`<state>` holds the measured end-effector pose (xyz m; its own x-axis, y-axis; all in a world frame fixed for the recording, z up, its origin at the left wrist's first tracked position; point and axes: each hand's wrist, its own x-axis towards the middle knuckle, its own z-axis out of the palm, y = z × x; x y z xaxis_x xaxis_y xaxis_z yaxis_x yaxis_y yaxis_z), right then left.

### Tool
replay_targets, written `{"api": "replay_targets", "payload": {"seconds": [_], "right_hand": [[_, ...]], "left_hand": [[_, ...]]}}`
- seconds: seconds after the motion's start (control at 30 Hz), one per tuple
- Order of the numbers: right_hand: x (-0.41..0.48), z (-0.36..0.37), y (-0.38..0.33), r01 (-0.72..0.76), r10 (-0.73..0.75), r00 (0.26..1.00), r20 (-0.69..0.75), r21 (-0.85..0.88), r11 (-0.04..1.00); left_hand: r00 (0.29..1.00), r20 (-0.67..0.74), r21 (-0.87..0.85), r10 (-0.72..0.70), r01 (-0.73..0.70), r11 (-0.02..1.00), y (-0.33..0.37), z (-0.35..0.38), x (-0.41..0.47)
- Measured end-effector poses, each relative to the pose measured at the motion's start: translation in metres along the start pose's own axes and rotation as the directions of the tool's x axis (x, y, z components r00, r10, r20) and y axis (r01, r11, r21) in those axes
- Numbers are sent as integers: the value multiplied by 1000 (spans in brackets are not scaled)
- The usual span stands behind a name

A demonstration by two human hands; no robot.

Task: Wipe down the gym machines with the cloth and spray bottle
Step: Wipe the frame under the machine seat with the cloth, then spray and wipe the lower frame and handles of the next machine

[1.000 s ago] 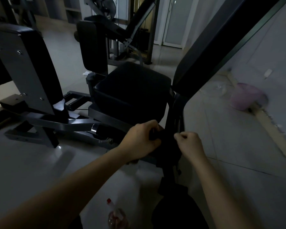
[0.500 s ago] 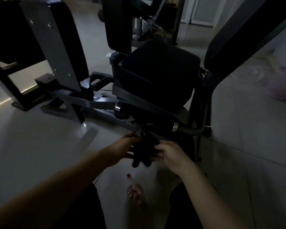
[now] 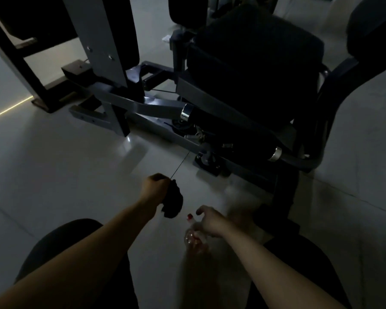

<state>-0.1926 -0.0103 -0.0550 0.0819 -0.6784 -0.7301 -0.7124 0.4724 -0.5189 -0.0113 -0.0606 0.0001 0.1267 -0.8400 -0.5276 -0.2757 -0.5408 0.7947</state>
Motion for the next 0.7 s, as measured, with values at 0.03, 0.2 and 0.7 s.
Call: {"api": "replay_targets", "payload": {"seconds": [0.03, 0.2, 0.7], "right_hand": [[6, 9, -2, 1, 0, 1000, 11, -64, 998], [24, 34, 0, -35, 26, 999, -35, -286, 958], [-113, -63, -48, -113, 109, 986, -125, -27, 993]], "left_hand": [[1000, -6, -3, 6, -6, 1000, 1, 0, -1], [998, 26, -106, -65, 67, 992, -4, 6, 4], [939, 282, 208, -198, 142, 968, 97, -14, -111]]}}
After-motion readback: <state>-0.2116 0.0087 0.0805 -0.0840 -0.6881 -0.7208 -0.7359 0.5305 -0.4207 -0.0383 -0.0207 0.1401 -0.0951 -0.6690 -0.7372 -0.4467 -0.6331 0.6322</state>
